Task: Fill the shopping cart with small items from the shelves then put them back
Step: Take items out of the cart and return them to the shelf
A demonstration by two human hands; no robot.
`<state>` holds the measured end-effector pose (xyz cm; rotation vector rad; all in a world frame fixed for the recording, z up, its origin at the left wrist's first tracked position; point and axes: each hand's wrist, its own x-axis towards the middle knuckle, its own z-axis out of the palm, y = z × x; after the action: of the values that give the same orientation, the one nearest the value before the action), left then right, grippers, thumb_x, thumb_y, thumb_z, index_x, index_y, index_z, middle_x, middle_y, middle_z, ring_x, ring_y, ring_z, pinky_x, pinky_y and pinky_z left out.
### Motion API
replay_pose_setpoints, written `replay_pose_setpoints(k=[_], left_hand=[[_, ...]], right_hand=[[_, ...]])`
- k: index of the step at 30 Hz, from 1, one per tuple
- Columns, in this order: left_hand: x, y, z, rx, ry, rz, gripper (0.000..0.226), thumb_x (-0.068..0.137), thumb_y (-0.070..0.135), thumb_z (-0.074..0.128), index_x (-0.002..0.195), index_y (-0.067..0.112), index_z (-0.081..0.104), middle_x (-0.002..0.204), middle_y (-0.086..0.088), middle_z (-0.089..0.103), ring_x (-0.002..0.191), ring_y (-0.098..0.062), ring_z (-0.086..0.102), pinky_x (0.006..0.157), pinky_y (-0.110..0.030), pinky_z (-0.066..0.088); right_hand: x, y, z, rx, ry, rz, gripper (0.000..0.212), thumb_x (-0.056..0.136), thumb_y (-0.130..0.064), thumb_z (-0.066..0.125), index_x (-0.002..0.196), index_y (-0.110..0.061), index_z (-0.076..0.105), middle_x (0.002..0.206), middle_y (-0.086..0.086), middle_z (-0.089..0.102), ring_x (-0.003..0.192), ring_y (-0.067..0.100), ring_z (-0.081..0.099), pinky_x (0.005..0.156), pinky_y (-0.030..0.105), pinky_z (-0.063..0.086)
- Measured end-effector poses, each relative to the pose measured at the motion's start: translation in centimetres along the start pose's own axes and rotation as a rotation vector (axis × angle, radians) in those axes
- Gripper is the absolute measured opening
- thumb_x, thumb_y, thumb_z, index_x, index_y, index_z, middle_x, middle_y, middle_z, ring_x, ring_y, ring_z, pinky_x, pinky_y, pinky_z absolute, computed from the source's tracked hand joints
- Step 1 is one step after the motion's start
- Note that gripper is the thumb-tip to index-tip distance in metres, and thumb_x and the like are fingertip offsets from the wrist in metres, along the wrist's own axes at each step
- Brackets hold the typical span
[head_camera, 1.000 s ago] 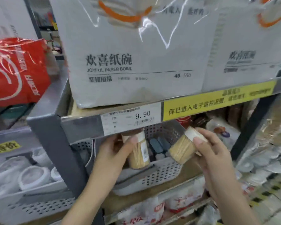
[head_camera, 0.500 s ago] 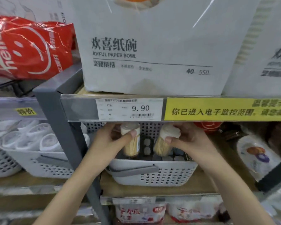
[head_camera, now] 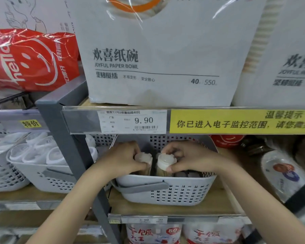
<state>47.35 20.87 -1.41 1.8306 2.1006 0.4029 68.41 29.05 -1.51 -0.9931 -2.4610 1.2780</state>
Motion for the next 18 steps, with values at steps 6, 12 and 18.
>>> replay_pose_setpoints(k=[6,12,18], left_hand=[[0.4,0.4,0.3,0.06,-0.104,-0.001,0.038,0.073,0.045,0.073,0.097,0.023,0.054,0.094,0.006,0.059,0.087,-0.009,0.055,0.074,-0.027,0.044],[0.9,0.7,0.3,0.057,-0.231,-0.01,0.04,0.074,0.039,0.075,0.103,0.018,0.057,0.101,0.001,0.062,0.094,-0.015,0.059,0.085,-0.033,0.048],[2.1,1.3,0.6,0.169,-0.414,0.044,0.036,0.082,0.033,0.07,0.109,0.012,0.059,0.109,-0.008,0.062,0.09,-0.017,0.054,0.07,-0.027,0.041]], right_hand=[[0.7,-0.1,0.5,-0.03,-0.076,-0.016,0.038,0.075,-0.014,0.077,0.104,-0.029,0.059,0.105,-0.009,0.066,0.098,0.008,0.064,0.093,0.031,0.049],[1.3,0.3,0.9,-0.462,-0.134,-0.013,0.035,0.08,-0.017,0.073,0.112,-0.022,0.061,0.106,-0.01,0.062,0.099,0.01,0.057,0.083,0.029,0.049],[2.3,0.3,1.5,-0.56,-0.18,0.006,0.039,0.082,-0.013,0.07,0.118,-0.023,0.062,0.113,-0.004,0.063,0.095,0.011,0.057,0.083,0.027,0.05]])
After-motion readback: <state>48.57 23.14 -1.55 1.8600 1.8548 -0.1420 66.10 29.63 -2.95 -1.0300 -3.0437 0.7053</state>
